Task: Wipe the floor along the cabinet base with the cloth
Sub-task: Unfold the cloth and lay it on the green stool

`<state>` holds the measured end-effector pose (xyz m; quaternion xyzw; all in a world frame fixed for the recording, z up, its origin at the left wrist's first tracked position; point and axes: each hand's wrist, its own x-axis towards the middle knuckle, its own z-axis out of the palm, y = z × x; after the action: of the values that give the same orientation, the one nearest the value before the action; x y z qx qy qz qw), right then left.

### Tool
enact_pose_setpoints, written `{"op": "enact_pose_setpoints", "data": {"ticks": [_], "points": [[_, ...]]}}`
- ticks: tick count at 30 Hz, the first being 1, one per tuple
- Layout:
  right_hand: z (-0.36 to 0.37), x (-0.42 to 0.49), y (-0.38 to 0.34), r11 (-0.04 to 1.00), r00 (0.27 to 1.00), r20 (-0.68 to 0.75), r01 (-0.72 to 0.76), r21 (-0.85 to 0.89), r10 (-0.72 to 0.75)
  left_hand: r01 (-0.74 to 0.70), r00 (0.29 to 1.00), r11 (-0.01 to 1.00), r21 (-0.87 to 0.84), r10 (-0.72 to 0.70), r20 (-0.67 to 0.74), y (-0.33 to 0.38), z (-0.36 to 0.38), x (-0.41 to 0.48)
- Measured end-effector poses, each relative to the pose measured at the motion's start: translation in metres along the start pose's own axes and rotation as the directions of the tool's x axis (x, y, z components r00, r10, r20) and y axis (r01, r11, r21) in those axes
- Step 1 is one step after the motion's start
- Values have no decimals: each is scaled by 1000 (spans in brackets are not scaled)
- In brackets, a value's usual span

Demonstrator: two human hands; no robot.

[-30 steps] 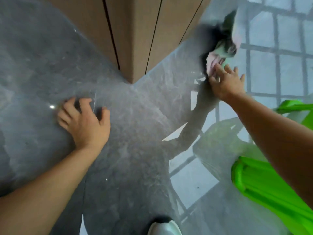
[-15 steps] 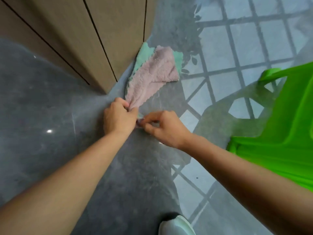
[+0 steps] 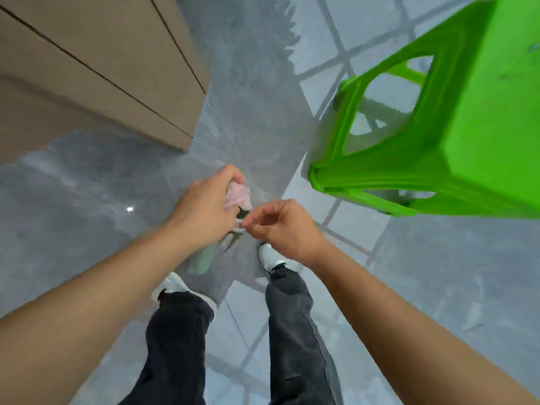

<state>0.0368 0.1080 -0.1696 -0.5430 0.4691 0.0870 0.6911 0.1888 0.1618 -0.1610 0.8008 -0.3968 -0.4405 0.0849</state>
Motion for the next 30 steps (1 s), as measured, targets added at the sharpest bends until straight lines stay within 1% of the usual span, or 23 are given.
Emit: {"op": "enact_pose_setpoints", "data": {"ticks": [1, 2, 3, 4, 5, 6, 8, 10, 11, 12, 13, 14, 16, 18, 19, 20, 21, 22, 23, 25, 26, 28, 30], "points": [[-13, -23, -11, 1000, 999, -50, 22, 4, -22, -57, 998, 998, 3, 57, 13, 27, -9, -12], [-30, -43, -23, 998, 993, -107, 56, 22, -53, -124, 992, 992, -6, 124, -11, 54, -16, -21], [-51, -63, -35, 995, 981, -179, 85, 50, -74, -207, 977, 978, -9, 206, -61, 81, -23, -29], [-75, -81, -47, 988, 961, -263, 118, 103, -88, -315, 941, 949, -5, 312, -132, 107, -28, -33], [-103, -99, -59, 970, 933, -346, 169, 173, -101, -439, 877, 898, 10, 432, -210, 132, -32, -36], [-131, -118, -69, 935, 905, -409, 240, 262, -117, -548, 799, 836, 24, 532, -281, 155, -35, -40], [-185, -158, -91, 817, 852, -496, 400, 416, -165, -697, 640, 716, 27, 639, -427, 200, -40, -47], [-228, -194, -106, 706, 812, -529, 525, 475, -247, -783, 484, 620, 45, 653, -583, 240, -45, -49], [-244, -209, -110, 684, 796, -540, 556, 472, -274, -806, 429, 590, 52, 642, -635, 258, -45, -50], [-258, -222, -111, 674, 781, -555, 576, 462, -287, -819, 403, 572, 47, 632, -662, 277, -42, -51], [-269, -231, -109, 670, 770, -572, 586, 456, -284, -821, 411, 570, 29, 626, -663, 293, -36, -51], [-278, -237, -104, 663, 762, -593, 588, 463, -262, -814, 453, 581, -10, 624, -637, 308, -28, -51], [-287, -238, -87, 662, 738, -654, 575, 480, -166, -753, 599, 652, -92, 621, -505, 330, -4, -45], [-288, -226, -62, 707, 693, -719, 531, 467, -45, -635, 757, 767, -96, 593, -273, 340, 26, -29], [-286, -216, -48, 754, 669, -743, 474, 454, 26, -560, 825, 828, -32, 553, -117, 341, 40, -19], [-281, -206, -32, 811, 651, -753, 390, 436, 91, -487, 873, 869, 84, 485, 43, 339, 54, -10], [-277, -195, -16, 862, 639, -755, 293, 414, 145, -426, 901, 883, 197, 396, 175, 335, 66, -4], [-272, -185, -1, 894, 639, -748, 209, 396, 182, -398, 908, 875, 277, 332, 257, 329, 75, -1], [-268, -178, 11, 914, 647, -736, 152, 377, 197, -388, 907, 863, 324, 294, 302, 325, 79, -1], [-265, -168, 26, 931, 673, -707, 73, 357, 218, -385, 906, 862, 331, 285, 313, 317, 82, -1], [-265, -166, 31, 937, 679, -699, 47, 345, 224, -395, 899, 860, 323, 290, 328, 313, 81, -2], [-265, -165, 35, 951, 667, -709, 2, 309, 229, -414, 880, 849, 328, 281, 384, 308, 74, -6], [-263, -172, 28, 974, 662, -728, -16, 226, 179, -418, 869, 841, 344, 259, 423, 308, 63, -18]]}}
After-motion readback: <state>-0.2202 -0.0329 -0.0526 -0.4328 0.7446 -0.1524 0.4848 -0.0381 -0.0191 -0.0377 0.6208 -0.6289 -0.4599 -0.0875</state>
